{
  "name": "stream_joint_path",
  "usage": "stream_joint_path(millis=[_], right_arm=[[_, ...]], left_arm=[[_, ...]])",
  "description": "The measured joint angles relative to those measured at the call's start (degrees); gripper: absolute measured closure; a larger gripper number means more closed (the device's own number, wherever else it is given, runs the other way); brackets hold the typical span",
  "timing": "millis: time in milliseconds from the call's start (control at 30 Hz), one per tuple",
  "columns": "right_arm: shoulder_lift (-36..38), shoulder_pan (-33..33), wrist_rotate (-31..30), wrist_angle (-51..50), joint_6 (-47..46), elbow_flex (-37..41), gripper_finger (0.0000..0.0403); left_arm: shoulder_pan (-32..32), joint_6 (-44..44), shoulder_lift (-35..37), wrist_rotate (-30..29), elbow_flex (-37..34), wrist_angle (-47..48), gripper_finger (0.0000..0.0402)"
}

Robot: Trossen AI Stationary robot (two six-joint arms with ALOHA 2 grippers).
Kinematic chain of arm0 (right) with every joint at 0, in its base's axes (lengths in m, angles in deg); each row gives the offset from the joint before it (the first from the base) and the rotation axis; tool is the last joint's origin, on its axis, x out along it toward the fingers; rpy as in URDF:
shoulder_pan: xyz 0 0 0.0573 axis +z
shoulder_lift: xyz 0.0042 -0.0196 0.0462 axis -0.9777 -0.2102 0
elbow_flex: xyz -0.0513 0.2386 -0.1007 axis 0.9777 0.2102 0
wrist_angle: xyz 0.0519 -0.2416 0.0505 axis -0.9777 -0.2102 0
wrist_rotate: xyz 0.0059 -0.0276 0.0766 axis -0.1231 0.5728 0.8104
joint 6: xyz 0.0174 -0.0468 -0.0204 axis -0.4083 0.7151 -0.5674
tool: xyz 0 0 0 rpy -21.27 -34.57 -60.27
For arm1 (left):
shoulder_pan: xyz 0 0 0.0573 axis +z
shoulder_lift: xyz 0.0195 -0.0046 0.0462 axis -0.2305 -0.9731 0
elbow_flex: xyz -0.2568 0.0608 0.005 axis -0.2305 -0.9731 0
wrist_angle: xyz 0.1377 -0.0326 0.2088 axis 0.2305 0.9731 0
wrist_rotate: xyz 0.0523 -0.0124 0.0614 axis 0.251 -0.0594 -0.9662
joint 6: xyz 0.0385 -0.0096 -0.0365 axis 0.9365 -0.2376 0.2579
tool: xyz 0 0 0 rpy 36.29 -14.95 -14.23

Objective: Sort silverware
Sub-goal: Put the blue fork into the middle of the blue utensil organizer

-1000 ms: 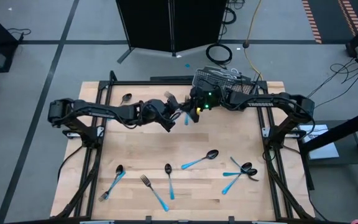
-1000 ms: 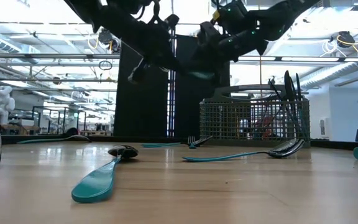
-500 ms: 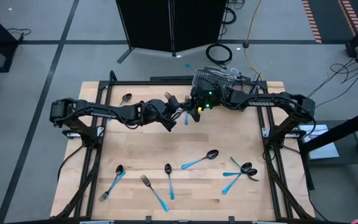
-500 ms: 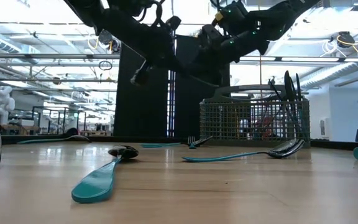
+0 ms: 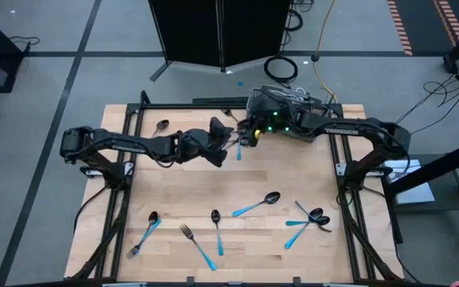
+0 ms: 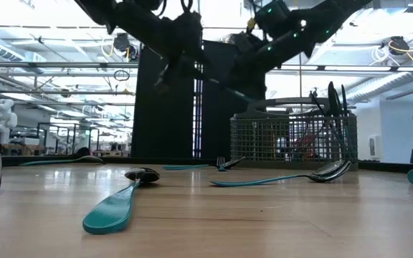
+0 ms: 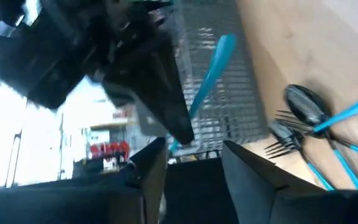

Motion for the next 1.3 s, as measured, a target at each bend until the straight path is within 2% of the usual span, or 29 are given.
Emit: stream_joint_path(millis=[167,267,333,433,533,700,767,867,1000,1200,1300], right_arm=[[4.6,-2.4,-5.0,-0.7,4.1,0.0,0.0402],[8.5,-4.3,-10.2,-2.7,6.1,0.0,0.0402],[11.5,-5.5,-13.9,-4.8,7.2,0.2,0.0402],[17.1,-7.1,-17.7,-4.0,8.6,2.7,0.0402],[23.1,-8.5,-21.3,2.6,10.1,8.3,0.0402],[28.3,-8.6,-27.7,21.4,11.3,23.3,0.0402],[28.3,-8.0,-28.0,28.1,12.5,28.7,0.0402],[28.2,-7.0,-29.0,36.9,16.0,34.0,0.0402],[28.2,-6.2,-35.6,44.0,21.9,37.5,0.0402],[27.0,-6.2,-37.4,41.2,21.3,38.0,0.0402],[24.6,-6.3,-41.2,41.4,21.3,38.0,0.0402]], left_arm=[[0.0,-7.9,5.2,-2.0,0.0,5.2,0.0241],[2.1,-16.7,9.9,0.2,0.0,11.1,0.0241],[4.7,-23.5,13.3,4.3,0.0,16.3,0.0240],[10.2,-31.9,18.0,15.2,0.0,22.7,0.0240],[16.3,-37.5,21.7,28.1,-1.9,22.3,0.0240],[23.3,-43.5,23.6,54.8,-9.2,6.6,0.0240],[24.8,-43.9,23.4,60.8,-12.4,-0.3,0.0240],[26.4,-43.8,23.2,62.2,-16.2,-7.2,0.0240],[28.3,-43.8,23.2,62.7,-19.7,-12.4,0.0240],[29.1,-43.5,23.2,64.7,-20.0,-13.3,0.0240],[29.1,-42.6,23.2,66.1,-20.0,-13.2,0.0240]])
